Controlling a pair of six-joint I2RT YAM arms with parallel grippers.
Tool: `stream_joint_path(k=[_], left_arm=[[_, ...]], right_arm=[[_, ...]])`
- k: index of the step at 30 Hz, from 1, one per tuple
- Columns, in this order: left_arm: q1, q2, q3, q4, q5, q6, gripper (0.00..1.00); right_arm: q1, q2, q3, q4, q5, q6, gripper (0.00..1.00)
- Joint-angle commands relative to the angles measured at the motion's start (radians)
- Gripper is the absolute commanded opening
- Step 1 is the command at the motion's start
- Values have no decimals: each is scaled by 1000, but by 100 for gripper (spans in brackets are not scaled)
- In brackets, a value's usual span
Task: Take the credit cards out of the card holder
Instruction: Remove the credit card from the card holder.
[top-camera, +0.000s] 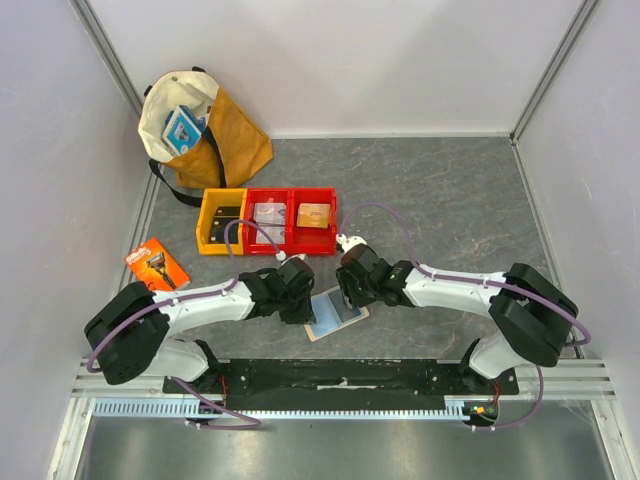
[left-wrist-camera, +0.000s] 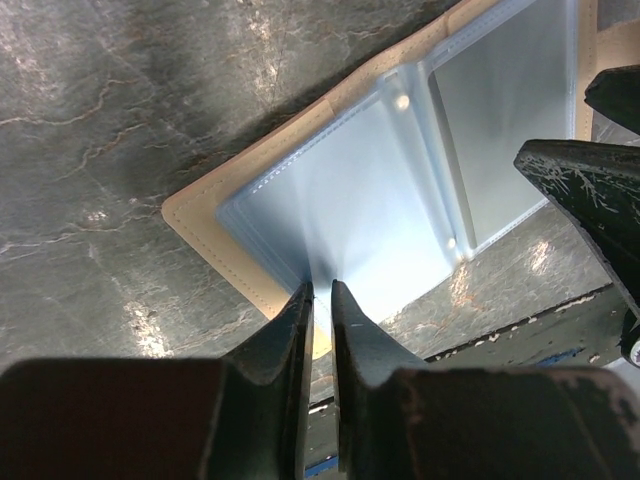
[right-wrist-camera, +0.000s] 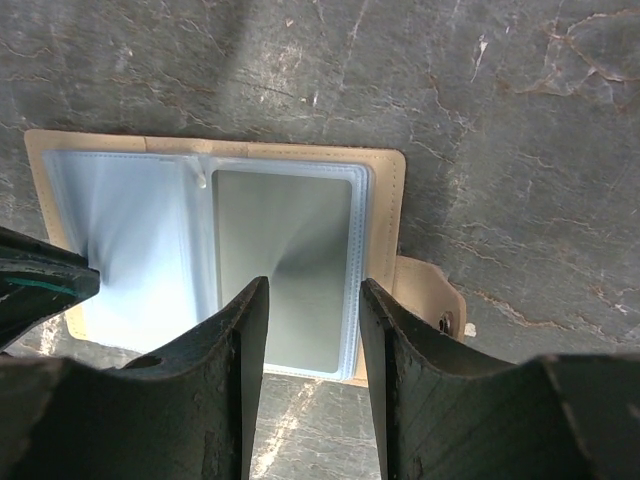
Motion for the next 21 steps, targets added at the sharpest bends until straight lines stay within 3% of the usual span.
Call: stream_joint_path(k=[1,9,21], left_arm=[[-5,19,-3,-39,9,29,18],[-8,33,-8,-27,21,26,16],[-8,48,-8,-18,32,25,14]], right_arm=[[-5,20,-3,27,1,-4,49],[-3,34,-6,35,-30,-2,47],[-5,-61,12,35,-83,-1,32]])
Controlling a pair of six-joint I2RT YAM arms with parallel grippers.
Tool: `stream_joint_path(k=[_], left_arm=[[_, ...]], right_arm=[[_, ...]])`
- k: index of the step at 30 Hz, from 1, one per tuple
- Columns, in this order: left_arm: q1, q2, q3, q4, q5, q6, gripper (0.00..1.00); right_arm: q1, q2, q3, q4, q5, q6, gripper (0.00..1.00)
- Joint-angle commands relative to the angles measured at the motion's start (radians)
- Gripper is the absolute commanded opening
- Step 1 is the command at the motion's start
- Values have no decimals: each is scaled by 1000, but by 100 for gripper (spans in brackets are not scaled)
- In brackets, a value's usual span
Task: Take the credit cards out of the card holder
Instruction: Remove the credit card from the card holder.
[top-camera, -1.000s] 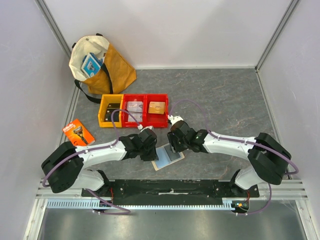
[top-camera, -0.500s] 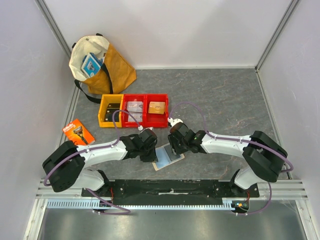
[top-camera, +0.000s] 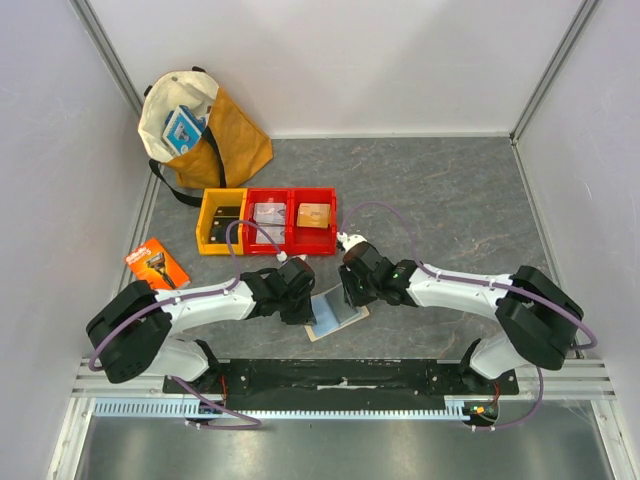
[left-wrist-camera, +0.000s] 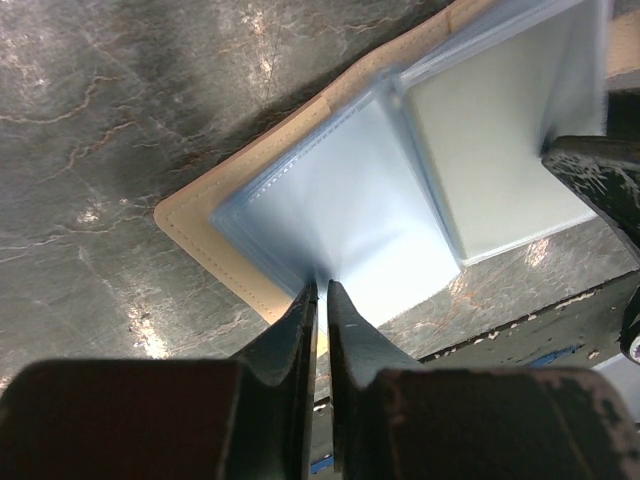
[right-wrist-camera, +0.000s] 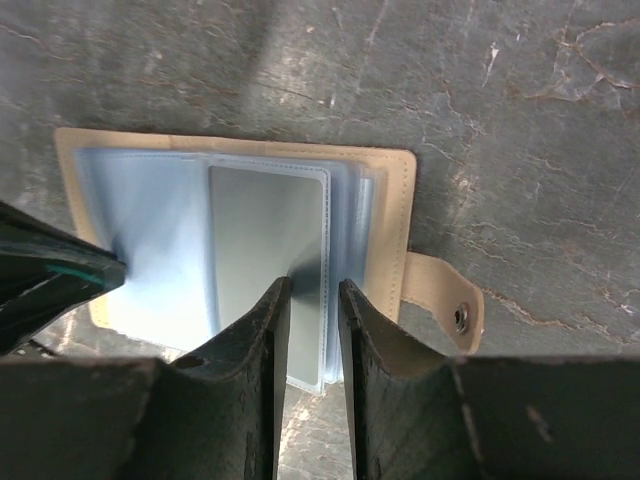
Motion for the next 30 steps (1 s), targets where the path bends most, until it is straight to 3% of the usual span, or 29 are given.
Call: stream_joint_path(k=[1,13,26,30], left_arm=[[-7,32,-10,-23,13,25,14],[-8,17,-11,-16,13,19,13],[-8,-32,-41,5,7,-10,13],[-10,-43,-47,5,0,-16,13]], right_arm=[[1,-57,15,36,-50,3,31],[1,-93,26,93,-210,3,27],[18,-1,38,165,-391,-10,47],[21,22,32,183,-414,-2,47]])
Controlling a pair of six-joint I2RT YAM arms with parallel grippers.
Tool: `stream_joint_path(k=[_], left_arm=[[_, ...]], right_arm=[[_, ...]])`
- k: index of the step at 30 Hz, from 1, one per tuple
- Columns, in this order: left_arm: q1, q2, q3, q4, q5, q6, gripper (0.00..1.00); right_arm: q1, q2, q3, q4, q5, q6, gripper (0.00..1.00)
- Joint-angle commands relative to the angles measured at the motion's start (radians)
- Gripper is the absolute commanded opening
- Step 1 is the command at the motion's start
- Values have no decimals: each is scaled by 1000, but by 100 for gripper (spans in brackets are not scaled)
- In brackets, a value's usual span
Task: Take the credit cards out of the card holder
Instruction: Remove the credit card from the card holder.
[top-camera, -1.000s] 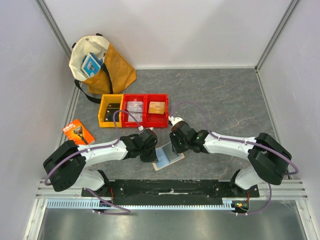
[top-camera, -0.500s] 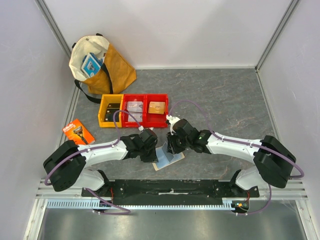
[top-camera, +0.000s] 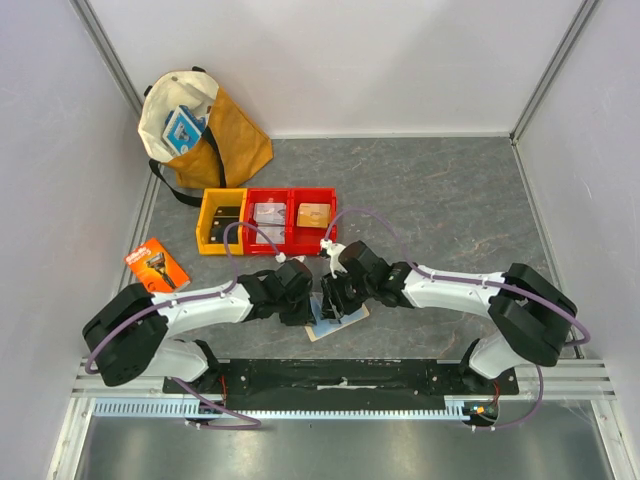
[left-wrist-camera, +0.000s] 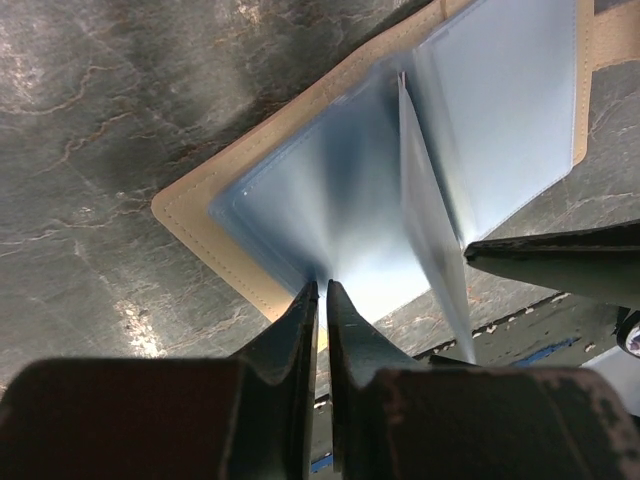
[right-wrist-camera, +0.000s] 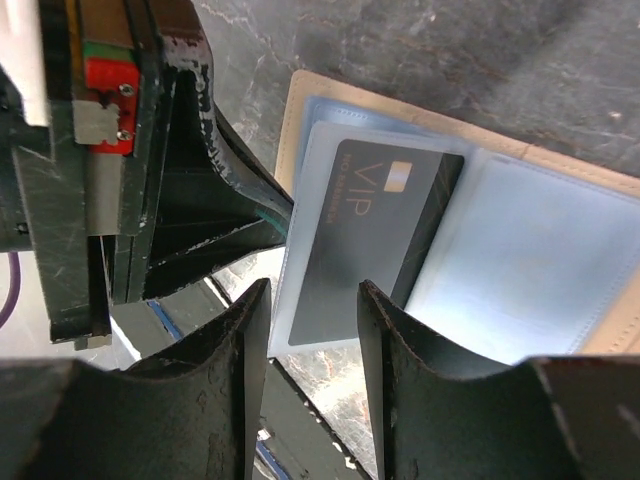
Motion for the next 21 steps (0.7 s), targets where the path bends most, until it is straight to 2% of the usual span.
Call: stream_joint_path(k=[1,14,21], left_arm=[[-10,-21,-24,-20,-8,-13,13],[-7,-93,-46,-48,-39,-43,13],[-8,-189,-46,-89,-87,-70,13]], right_arm=[[6,18,28,57,-53,2,47],[-6,-48,-4,60,34,10,50],[-58,-45,-55,101,28,48,45]])
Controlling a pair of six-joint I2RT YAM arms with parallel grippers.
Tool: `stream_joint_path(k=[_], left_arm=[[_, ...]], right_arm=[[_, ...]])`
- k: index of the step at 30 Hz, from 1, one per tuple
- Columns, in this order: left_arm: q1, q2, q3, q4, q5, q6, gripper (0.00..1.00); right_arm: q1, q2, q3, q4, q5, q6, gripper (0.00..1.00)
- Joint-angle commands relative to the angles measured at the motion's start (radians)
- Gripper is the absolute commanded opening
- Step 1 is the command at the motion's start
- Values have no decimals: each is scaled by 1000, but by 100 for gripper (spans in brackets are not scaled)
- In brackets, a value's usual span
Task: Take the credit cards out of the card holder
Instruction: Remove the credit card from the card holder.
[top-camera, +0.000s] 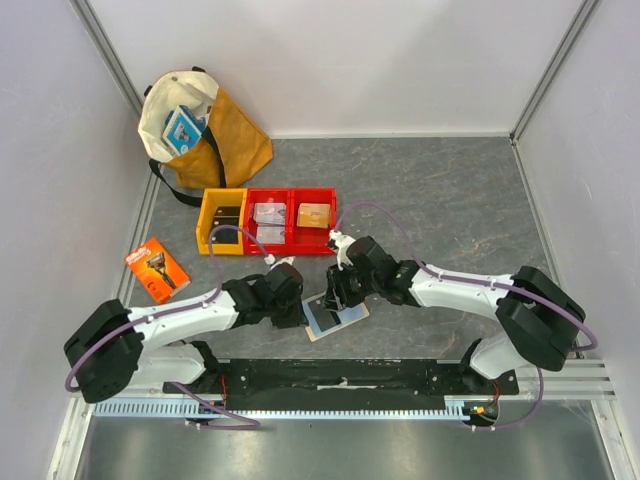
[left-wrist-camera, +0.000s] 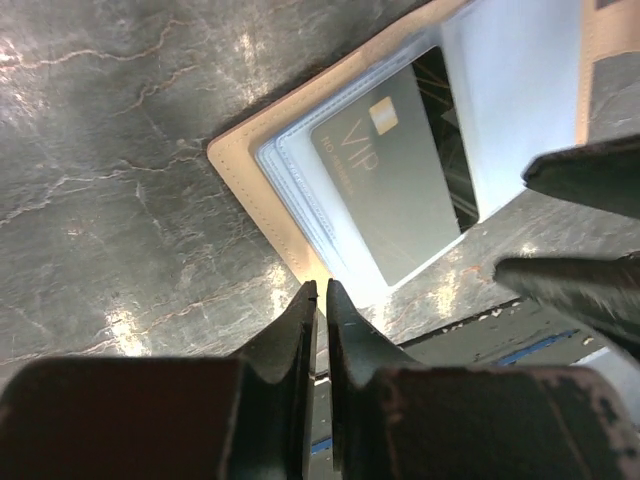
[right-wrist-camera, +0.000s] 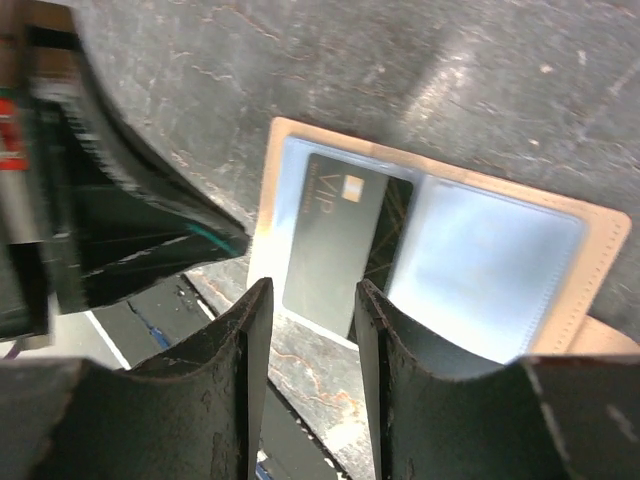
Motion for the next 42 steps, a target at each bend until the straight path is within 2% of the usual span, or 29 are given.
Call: stream_joint_path(k=[1,8,16,30,37,42], left_arm=[[-6,-73,6,-21,-52,-38,14],[-6,-37,46,82,-29,-5,13],[0,61,25,131,-48,-38,3],[5,95,-30,117,-48,-69,2],[8,104,-35,116,-44,-69,2],[11,111,-36,116,-38,-64,2]], right_arm=[[-34,-12,-45,76,-2,34,44],[-92,29,-99,182,-74,71,40],[-135,85,-154,284,-158,104,35],[-155,174,-215,472,-272,183,26],[-175,214,-255,613,-344,242,17],[-195,237,-280,693,-380,275,0]])
